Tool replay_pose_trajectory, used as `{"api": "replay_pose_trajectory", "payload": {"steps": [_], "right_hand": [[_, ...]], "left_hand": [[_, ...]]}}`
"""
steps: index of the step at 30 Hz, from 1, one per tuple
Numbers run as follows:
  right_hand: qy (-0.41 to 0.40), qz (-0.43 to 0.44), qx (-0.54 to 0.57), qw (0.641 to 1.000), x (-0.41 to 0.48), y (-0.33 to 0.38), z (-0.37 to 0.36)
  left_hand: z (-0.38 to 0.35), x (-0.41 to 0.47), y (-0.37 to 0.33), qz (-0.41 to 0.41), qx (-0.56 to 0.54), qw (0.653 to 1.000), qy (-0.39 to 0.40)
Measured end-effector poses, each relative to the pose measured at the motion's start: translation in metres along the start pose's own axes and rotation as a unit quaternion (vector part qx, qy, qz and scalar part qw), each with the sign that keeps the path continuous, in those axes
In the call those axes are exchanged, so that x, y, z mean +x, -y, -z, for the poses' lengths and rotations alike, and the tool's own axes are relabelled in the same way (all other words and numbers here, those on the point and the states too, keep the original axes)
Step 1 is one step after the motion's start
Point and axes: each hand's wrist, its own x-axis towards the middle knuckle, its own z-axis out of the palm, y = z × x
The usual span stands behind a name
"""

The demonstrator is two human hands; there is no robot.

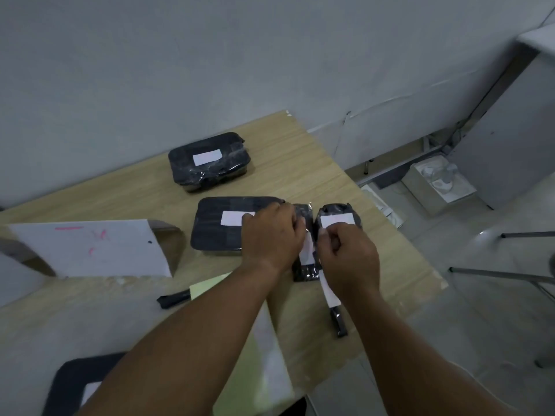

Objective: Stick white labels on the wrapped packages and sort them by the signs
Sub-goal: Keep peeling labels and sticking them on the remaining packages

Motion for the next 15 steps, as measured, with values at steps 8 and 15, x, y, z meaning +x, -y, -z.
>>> {"api": "replay_pose_trajectory", "payload": {"steps": [8,15], "right_hand": [[0.19,-0.045,-0.059,0.979,-0.075,0.03,-0.019],[0.236,-0.09,-0.134,0.958,-0.108,0.043,-0.034]], "left_hand": [[0.032,-0.051,0.057,0.024,0.004,1.0,0.003],[0.046,-0.085,0.086,0.037,0.007,0.999,0.018]]}}
